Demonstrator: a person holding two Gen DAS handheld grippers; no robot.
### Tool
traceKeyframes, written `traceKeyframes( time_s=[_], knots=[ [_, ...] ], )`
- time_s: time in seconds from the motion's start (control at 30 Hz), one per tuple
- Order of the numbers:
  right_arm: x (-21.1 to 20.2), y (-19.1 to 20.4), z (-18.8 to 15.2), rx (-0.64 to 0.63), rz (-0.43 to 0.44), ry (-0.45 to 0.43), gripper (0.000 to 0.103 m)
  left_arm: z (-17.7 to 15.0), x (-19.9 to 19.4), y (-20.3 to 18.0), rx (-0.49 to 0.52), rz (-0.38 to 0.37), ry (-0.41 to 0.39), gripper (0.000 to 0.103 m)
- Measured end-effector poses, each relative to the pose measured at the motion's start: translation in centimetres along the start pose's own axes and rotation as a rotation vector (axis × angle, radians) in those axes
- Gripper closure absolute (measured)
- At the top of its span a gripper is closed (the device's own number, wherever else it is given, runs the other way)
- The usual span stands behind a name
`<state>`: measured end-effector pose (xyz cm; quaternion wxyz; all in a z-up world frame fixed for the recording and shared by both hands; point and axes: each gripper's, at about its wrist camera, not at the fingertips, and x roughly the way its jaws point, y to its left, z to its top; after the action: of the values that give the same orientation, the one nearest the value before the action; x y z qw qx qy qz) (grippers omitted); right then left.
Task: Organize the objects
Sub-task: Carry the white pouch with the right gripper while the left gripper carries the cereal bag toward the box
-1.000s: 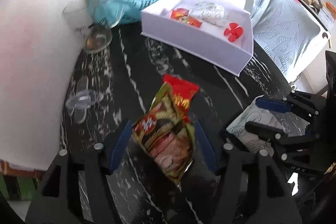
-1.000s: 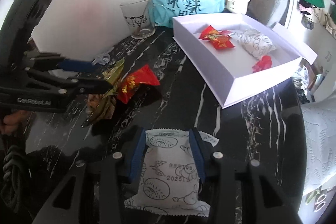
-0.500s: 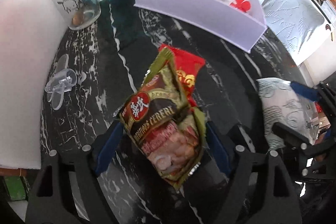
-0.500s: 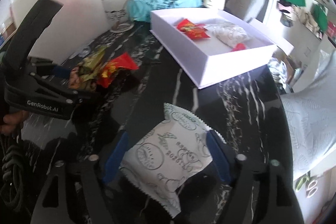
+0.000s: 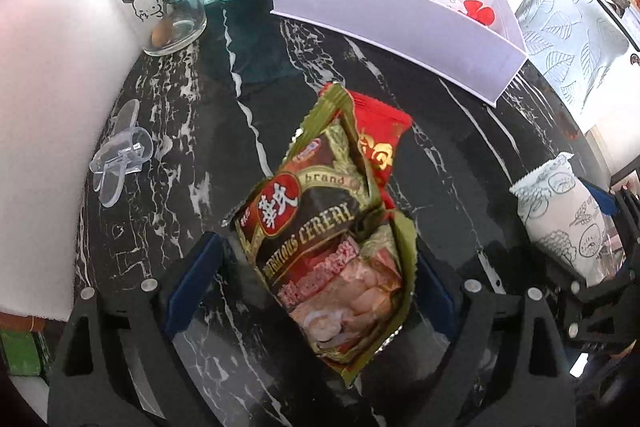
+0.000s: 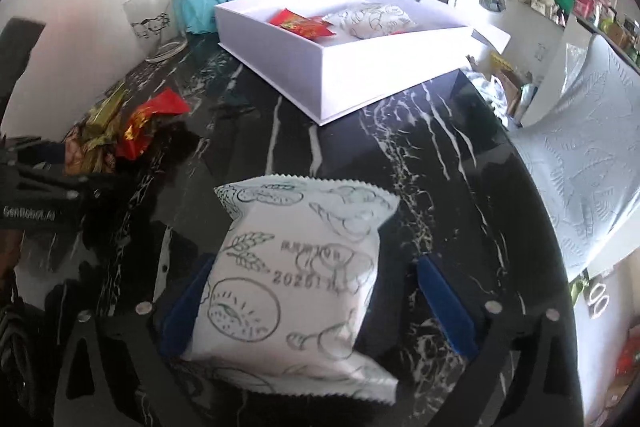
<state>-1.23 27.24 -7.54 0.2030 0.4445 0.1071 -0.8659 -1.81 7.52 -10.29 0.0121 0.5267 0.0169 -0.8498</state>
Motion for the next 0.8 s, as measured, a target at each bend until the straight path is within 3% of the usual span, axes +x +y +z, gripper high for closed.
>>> traceKeyframes(
  time_s=[0.07, 0.13, 0.23, 0.27, 0.3, 0.43, 0.57, 0.8],
  knots=[
    [0.0, 0.1, -0.1, 0.004, -0.003, -0.006, 0.002, -0.1, -0.2, -0.3, 0.009, -0.005, -0.011, 0.018],
    [-0.1, 0.2, -0.1, 0.001, -0.001, -0.005, 0.002, -0.3, -0.4, -0.6, 0.025, -0.011, -0.019, 0.032],
    [-0.2, 0.6, -0.2, -0.016, 0.014, 0.004, 0.005, -0.5, -0.8, -1.1, 0.045, -0.022, -0.026, 0.043],
    [-0.6, 0.9, -0.2, -0.040, 0.030, -0.019, 0.028, -0.6, -0.9, -1.3, 0.051, -0.028, -0.029, 0.045],
    [-1.0, 1.2, -0.3, -0.063, 0.054, -0.036, 0.042, -0.7, -1.0, -1.4, 0.054, -0.033, -0.027, 0.048],
    [-1.1, 1.4, -0.2, -0.065, 0.076, -0.022, 0.044, -0.7, -1.5, -1.5, 0.054, -0.045, -0.022, 0.057],
    [-1.3, 0.8, 0.1, -0.011, 0.138, -0.006, 0.045, -0.4, -2.5, -0.2, 0.029, -0.099, -0.017, 0.059],
    [-2.6, 1.7, 0.7, -0.039, 0.199, -0.027, 0.046, 0.2, -4.9, -0.1, 0.047, -0.067, -0.070, 0.064]
  ],
)
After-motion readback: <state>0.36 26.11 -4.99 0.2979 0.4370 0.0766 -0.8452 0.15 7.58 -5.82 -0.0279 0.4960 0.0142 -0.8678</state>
